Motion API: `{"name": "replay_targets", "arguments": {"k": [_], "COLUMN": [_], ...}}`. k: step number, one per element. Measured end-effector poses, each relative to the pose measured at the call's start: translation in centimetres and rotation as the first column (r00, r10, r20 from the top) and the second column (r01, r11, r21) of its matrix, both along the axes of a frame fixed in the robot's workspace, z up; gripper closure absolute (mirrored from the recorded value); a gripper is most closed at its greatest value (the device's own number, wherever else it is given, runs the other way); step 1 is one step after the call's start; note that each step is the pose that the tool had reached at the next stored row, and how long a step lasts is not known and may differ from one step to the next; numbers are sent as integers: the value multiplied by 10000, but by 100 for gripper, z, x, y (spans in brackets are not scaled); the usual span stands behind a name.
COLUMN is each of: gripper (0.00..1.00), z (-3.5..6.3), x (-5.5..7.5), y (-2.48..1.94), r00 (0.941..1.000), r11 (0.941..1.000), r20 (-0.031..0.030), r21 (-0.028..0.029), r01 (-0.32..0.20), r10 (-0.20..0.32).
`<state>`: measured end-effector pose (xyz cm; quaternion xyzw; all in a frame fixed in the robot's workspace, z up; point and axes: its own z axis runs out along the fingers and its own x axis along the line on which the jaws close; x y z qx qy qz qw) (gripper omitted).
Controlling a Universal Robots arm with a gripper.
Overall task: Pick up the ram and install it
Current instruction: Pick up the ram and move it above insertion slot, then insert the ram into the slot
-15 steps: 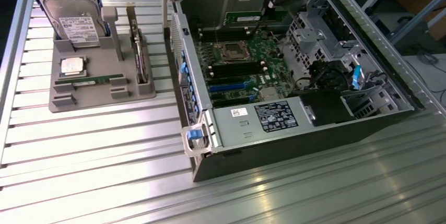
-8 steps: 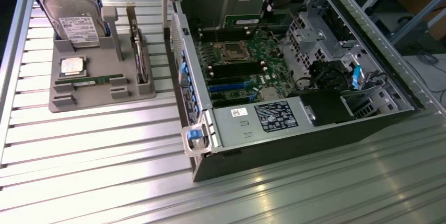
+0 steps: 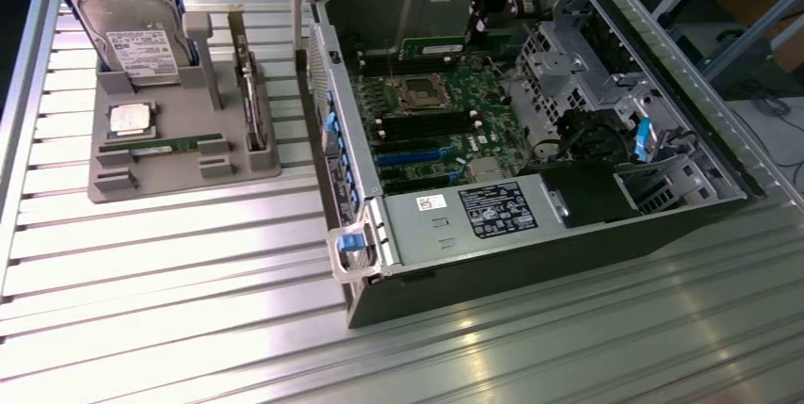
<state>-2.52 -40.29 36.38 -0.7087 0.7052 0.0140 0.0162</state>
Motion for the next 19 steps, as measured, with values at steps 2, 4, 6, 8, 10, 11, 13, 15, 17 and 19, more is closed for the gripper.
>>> {"name": "replay_targets", "arguments": {"k": [2,4,6,8,10,11,13,15,17,19], "gripper": [88,88,88,88,88,88,88,88,88,88], "z": [0,0,0,0,0,0,-4,-64,-108,-172], "x": [0,0,0,0,0,0,0,0,0,0], "y": [0,0,0,0,0,0,0,0,0,0], "r00": [10000,10000,10000,10000,10000,10000,10000,10000,10000,10000], "r11": [10000,10000,10000,10000,10000,10000,10000,10000,10000,10000], "r20": [1,1,0,0,1,1,1,0,1,1], "r21": [0,0,0,0,0,0,2,0,0,1], "r01": [0,0,0,0,0,0,0,0,0,0], "r10": [0,0,0,0,0,0,0,0,0,0]}}
